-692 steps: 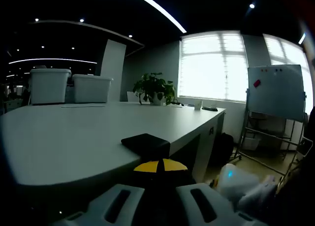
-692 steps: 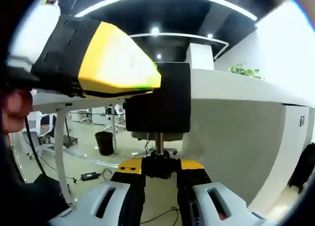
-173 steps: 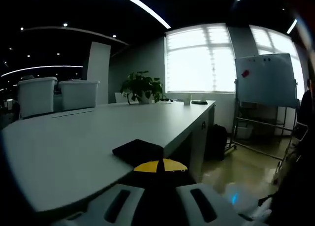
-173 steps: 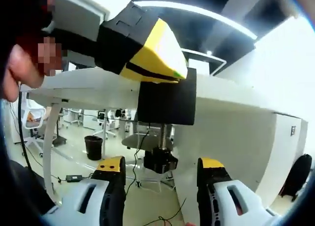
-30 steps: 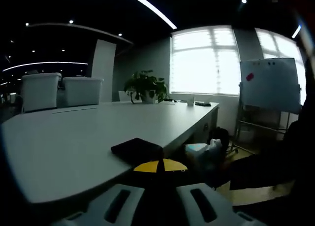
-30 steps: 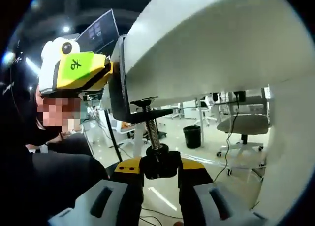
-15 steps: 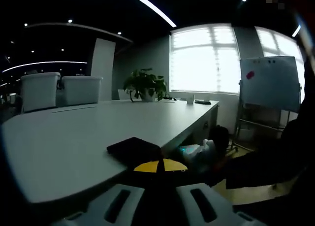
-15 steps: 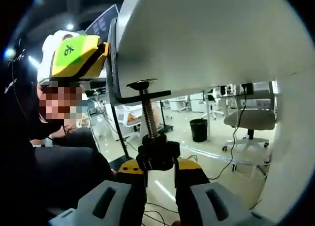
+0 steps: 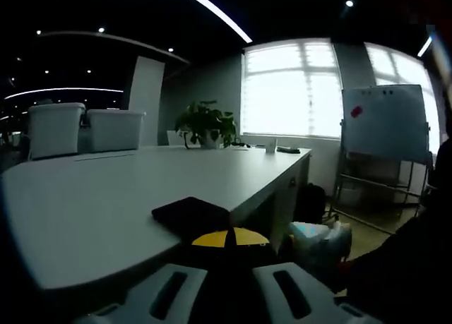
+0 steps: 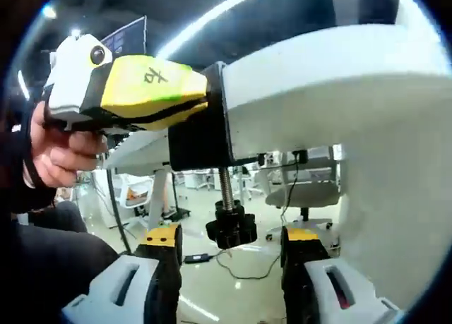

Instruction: Clamp the fixed fixture on the desktop, loosen the retaining clip, secure it to the edge of the desk, and tighten the retaining clip.

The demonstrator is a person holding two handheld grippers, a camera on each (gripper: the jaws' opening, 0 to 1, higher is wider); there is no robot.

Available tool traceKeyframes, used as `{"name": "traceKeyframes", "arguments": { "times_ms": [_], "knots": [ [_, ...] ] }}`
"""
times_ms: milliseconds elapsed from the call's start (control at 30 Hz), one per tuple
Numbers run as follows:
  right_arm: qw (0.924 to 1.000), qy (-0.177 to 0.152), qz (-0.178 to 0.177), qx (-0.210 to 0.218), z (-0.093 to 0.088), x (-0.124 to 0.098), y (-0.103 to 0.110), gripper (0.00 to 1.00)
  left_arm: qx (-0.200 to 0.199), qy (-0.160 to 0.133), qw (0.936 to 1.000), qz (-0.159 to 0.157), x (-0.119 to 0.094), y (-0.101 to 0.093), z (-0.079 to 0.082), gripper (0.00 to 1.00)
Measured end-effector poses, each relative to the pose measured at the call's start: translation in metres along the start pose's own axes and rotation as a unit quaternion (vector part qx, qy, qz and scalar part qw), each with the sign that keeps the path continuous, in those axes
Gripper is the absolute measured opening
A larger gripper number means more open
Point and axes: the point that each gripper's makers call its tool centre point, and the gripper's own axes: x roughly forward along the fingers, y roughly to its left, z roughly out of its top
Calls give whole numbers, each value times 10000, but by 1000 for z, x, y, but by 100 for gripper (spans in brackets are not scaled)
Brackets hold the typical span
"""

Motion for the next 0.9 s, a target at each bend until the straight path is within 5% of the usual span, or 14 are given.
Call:
{"name": "traceKeyframes", "arguments": {
  "times_ms": [67,133,267,400,667,800,900],
  "knots": [
    [9993,232,-206,-210,-5,5,1,63,3,6,10000,-38,0,-1,0,1],
    [9973,-34,-657,-315,4,9,-8,66,20,2,10000,-66,0,-1,0,1],
    [9945,269,-847,-546,-5,13,-1,70,-32,-32,9999,-116,-1,-1,0,1],
    [9870,267,-1431,-687,-2,10,-4,69,6,-76,9998,-156,1,-2,0,1],
    [9838,312,-1592,-762,-5,20,-4,53,16,-88,9997,-225,3,-1,-1,1],
    [9770,429,-1821,-1021,-5,15,-13,31,40,-89,9997,-231,3,-2,-1,1],
    [9801,471,-1727,-860,-7,15,-15,29,76,-89,9997,-228,3,-2,-2,1]
  ]
}}
